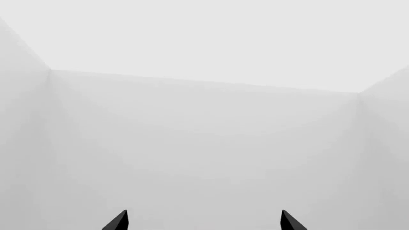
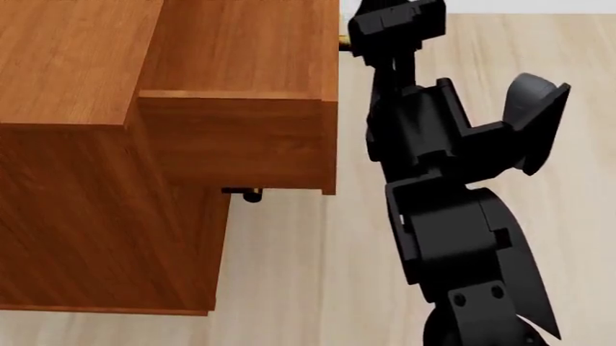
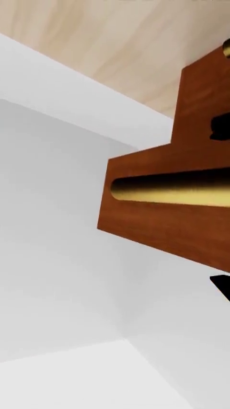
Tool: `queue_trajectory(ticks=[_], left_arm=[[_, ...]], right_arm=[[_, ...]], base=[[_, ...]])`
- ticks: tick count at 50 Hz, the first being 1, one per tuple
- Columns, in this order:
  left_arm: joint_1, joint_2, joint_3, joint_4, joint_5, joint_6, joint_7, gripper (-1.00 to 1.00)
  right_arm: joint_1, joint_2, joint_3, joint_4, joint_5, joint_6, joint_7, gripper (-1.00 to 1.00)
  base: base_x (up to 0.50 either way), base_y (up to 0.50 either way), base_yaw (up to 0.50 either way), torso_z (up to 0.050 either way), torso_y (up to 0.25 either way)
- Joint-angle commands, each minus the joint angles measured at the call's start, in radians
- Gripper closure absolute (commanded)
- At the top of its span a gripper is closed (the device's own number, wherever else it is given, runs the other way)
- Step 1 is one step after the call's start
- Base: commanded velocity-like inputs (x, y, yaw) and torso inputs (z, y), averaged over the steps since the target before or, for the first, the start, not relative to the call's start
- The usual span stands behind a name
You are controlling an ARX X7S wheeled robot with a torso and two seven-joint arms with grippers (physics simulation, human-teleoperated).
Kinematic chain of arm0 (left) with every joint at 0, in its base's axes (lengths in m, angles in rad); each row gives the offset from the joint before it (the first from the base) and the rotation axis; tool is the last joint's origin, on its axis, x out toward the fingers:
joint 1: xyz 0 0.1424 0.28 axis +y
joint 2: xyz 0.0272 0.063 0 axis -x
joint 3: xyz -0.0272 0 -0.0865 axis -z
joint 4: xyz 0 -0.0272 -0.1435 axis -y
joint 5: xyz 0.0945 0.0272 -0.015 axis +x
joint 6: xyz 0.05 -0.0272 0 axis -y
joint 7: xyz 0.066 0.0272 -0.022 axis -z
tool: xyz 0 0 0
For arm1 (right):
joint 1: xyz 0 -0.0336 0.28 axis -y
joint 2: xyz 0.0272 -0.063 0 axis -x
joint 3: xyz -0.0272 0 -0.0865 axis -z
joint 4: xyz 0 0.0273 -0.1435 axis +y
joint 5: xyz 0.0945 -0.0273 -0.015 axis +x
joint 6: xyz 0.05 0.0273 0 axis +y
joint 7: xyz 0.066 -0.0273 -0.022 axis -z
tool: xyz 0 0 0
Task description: Close the bottom drawer of the cabinet and open the top drawer.
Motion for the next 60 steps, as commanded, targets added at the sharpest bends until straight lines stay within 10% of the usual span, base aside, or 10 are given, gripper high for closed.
queue_trajectory(ticks=[1, 47, 60], left_arm=[[0.001, 0.001, 0.007, -0.003, 0.002, 0.005, -0.001, -1.0], [-0.03, 0.004, 0.027, 0.0, -0.023, -0.004, -0.025, -1.0], [-0.03, -0.001, 0.022, 0.003, -0.032, -0.002, -0.029, -1.0]], right_arm=[[-0.005, 0.009, 0.006, -0.004, 0.003, -0.007, 0.0, -1.0], [-0.048, 0.103, 0.082, -0.165, -0.028, -0.072, 0.081, -1.0], [0.061, 0.277, -0.042, -0.253, -0.223, 0.083, 0.232, -1.0]], base=[[0.0, 0.0, 0.0, 0.0, 0.0], [0.0, 0.0, 0.0, 0.0, 0.0], [0.0, 0.0, 0.0, 0.0, 0.0]])
